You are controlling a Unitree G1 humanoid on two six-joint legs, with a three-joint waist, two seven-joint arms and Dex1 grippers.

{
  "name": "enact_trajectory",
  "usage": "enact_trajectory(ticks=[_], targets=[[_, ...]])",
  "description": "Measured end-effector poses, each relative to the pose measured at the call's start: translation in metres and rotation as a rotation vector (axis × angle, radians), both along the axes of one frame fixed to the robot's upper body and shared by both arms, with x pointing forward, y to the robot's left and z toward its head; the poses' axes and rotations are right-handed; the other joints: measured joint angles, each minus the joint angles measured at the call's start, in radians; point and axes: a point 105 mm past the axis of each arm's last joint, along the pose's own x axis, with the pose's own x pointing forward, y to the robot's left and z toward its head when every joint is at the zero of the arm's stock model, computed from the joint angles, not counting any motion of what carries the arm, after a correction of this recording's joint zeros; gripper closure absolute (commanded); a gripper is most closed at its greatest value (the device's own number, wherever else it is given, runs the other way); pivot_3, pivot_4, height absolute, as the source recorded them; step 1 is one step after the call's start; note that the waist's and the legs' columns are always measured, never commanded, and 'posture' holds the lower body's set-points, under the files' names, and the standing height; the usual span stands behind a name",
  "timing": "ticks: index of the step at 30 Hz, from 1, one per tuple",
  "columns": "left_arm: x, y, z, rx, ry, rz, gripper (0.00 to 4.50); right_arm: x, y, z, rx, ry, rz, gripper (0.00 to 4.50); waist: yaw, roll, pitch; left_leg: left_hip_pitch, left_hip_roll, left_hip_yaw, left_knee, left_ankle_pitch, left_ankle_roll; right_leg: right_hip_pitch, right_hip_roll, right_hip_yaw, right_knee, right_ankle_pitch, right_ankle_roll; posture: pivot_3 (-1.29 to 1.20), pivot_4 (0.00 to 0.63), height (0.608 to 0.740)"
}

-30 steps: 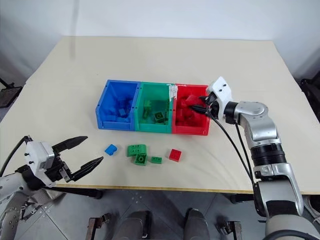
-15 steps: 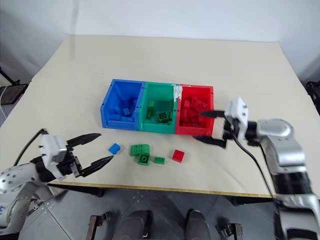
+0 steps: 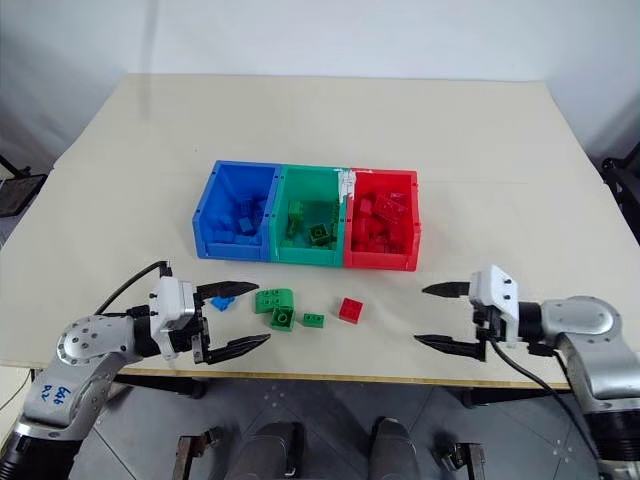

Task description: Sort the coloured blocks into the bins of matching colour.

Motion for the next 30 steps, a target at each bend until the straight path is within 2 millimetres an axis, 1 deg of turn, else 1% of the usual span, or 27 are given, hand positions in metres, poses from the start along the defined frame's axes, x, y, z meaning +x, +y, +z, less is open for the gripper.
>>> enact_trajectory(ticks=[3, 5, 7, 9, 12, 16, 18, 19, 21, 22, 24, 25, 26, 28, 29, 30], targets=[[-0.001, 0.019, 0.000, 0.009, -0.005, 0.069, 0.00, 0.011, 0.036, 0.003, 0.020, 0.040, -0.009, 0.02, -0.005, 0.000, 0.000, 0.000, 0.000, 0.000, 0.000, 0.000, 0.000, -0.001, 0.000, 0.000, 0.000, 0.000, 0.000, 0.00, 0.150, 0.740], [-0.003, 0.027, 0.000, 0.014, -0.003, 0.097, 0.00, 0.011, 0.058, 0.006, 0.040, 0.054, 0.015, 0.02, -0.004, 0.000, 0.000, 0.000, 0.000, -0.001, -0.001, 0.000, 0.000, -0.001, 0.000, 0.000, 0.000, 0.000, 0.000, 0.00, 0.150, 0.740], [-0.010, 0.037, -0.007, 0.024, 0.028, 0.129, 0.00, 0.013, 0.073, 0.002, 0.020, 0.053, 0.017, 0.02, 0.001, 0.000, 0.000, -0.001, 0.000, -0.001, 0.000, -0.002, 0.000, -0.001, 0.000, 0.000, -0.001, 0.000, 0.000, 0.00, 0.150, 0.740], [-0.015, 0.044, -0.013, 0.031, 0.060, 0.154, 0.00, 0.014, 0.078, -0.013, -0.027, 0.072, -0.010, 0.02, 0.011, 0.000, 0.000, -0.002, 0.000, -0.001, 0.000, -0.003, 0.001, -0.001, 0.000, 0.000, -0.002, 0.000, 0.000, 0.00, 0.150, 0.740], [-0.018, 0.044, -0.011, 0.034, 0.051, 0.160, 0.00, 0.014, 0.084, -0.026, -0.074, 0.069, -0.014, 0.61, 0.017, 0.000, 0.000, -0.003, -0.001, -0.001, 0.001, -0.003, 0.001, -0.001, 0.000, 0.000, -0.002, 0.000, 0.000, 0.00, 0.150, 0.740], [-0.021, 0.037, -0.004, 0.026, 0.022, 0.140, 0.00, 0.019, 0.080, -0.029, -0.096, 0.043, -0.041, 2.01, 0.011, 0.000, 0.000, -0.002, 0.000, 0.000, 0.000, -0.003, 0.001, -0.001, 0.001, 0.000, -0.001, 0.000, 0.000, 0.00, 0.150, 0.740], [-0.021, 0.036, -0.003, 0.023, 0.017, 0.144, 0.00, 0.020, 0.079, -0.029, -0.093, 0.034, -0.041, 2.75, 0.008, 0.000, 0.000, -0.001, 0.000, 0.000, 0.000, -0.003, 0.001, -0.001, 0.001, 0.000, -0.002, 0.000, 0.000, 0.00, 0.150, 0.740], [-0.021, 0.036, -0.003, 0.020, 0.016, 0.144, 0.00, 0.020, 0.078, -0.027, -0.087, 0.027, -0.037, 3.05, 0.008, 0.000, 0.000, -0.001, 0.000, 0.000, 0.000, -0.003, 0.001, -0.001, 0.001, 0.000, -0.002, 0.000, 0.000, 0.00, 0.150, 0.740], [-0.020, 0.035, -0.002, 0.008, 0.015, 0.143, 0.00, 0.020, 0.077, -0.019, -0.047, 0.025, -0.029, 3.04, 0.009, 0.000, 0.000, -0.001, 0.000, 0.000, 0.000, -0.003, 0.001, -0.001, 0.001, 0.000, -0.002, 0.000, 0.000, 0.00, 0.150, 0.740], [-0.020, 0.034, -0.002, -0.006, 0.031, 0.139, 0.00, 0.020, 0.077, -0.009, 0.026, 0.034, -0.027, 3.04, 0.009, 0.000, 0.000, -0.002, 0.000, 0.000, 0.000, -0.003, 0.001, -0.001, 0.001, 0.000, -0.002, 0.000, 0.000, 0.00, 0.150, 0.740], [-0.021, 0.033, -0.002, -0.025, 0.054, 0.131, 0.00, 0.025, 0.079, 0.018, 0.193, 0.038, -0.035, 3.04, 0.006, 0.000, 0.000, -0.001, 0.000, 0.000, 0.000, -0.003, 0.001, -0.001, 0.001, 0.000, -0.001, 0.000, 0.000, 0.00, 0.150, 0.740], [-0.021, 0.033, -0.002, -0.026, 0.055, 0.130, 0.00, 0.028, 0.079, 0.028, 0.239, 0.028, -0.039, 3.04, 0.006, 0.000, 0.000, -0.001, 0.000, 0.000, 0.000, -0.003, 0.001, -0.001, 0.001, 0.000, -0.001, 0.000, 0.000, 0.00, 0.150, 0.740], [-0.021, 0.034, -0.002, -0.027, 0.051, 0.139, 0.00, 0.033, 0.076, 0.043, 0.289, -0.003, -0.055, 3.04, 0.006, 0.000, 0.000, -0.001, 0.000, 0.000, 0.001, -0.003, 0.001, -0.001, 0.001, 0.000, -0.001, 0.000, 0.000, 0.00, 0.150, 0.740], [-0.020, 0.038, -0.001, -0.035, 0.039, 0.170, 0.00, 0.048, 0.067, 0.066, 0.343, -0.074, -0.103, 3.04, 0.006, 0.000, 0.000, -0.001, 0.000, 0.000, 0.001, -0.003, 0.001, -0.001, 0.001, 0.000, -0.001, 0.000, 0.000, 0.00, 0.150, 0.740], [-0.019, 0.041, 0.000, -0.042, 0.030, 0.190, 0.00, 0.057, 0.062, 0.074, 0.356, -0.109, -0.136, 3.04, 0.006, 0.000, 0.000, -0.001, 0.000, 0.000, 0.000, -0.003, 0.001, -0.001, 0.001, 0.000, -0.001, 0.000, 0.000, 0.00, 0.150, 0.740], [-0.018, 0.045, 0.001, -0.046, 0.021, 0.217, 0.00, 0.070, 0.056, 0.079, 0.342, -0.156, -0.184, 3.04, 0.005, 0.000, 0.000, -0.001, 0.000, 0.000, 0.000, -0.003, 0.001, -0.001, 0.001, 0.000, -0.001, 0.000, 0.000, 0.00, 0.150, 0.740]])
